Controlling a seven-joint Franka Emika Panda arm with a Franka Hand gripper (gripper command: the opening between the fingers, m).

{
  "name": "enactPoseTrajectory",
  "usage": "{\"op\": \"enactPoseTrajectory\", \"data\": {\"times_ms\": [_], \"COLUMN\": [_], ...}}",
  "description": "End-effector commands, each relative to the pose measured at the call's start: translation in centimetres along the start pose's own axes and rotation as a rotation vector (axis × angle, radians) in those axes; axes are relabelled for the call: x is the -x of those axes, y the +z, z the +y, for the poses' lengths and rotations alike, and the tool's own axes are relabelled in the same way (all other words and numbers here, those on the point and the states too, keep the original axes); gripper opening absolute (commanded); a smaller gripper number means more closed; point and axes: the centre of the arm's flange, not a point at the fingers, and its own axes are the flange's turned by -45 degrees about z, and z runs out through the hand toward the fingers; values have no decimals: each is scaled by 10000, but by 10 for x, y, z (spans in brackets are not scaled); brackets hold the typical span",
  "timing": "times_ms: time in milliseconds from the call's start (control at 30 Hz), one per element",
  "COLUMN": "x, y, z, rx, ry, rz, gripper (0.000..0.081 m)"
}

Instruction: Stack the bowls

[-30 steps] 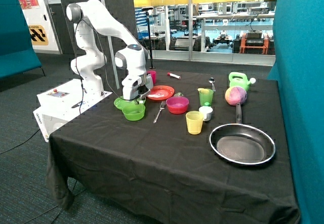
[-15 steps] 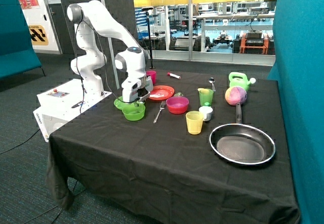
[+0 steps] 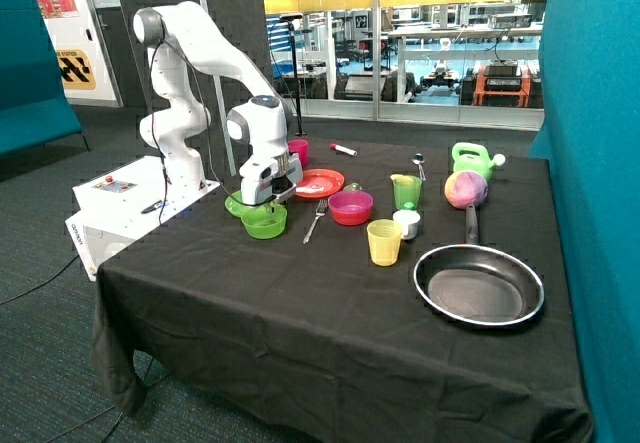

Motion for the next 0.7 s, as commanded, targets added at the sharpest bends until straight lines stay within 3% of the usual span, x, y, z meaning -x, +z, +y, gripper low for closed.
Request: {"op": "enactPoseTrajectory", "data": {"times_ms": [0,167,667], "x": [0,1,4], "y": [2,4,9], "z": [1,2,2], "rx": [-2,-2,-2], "ry": [139,224,276], "rz": [-9,-9,-9], "gripper": [149,12,0]}}
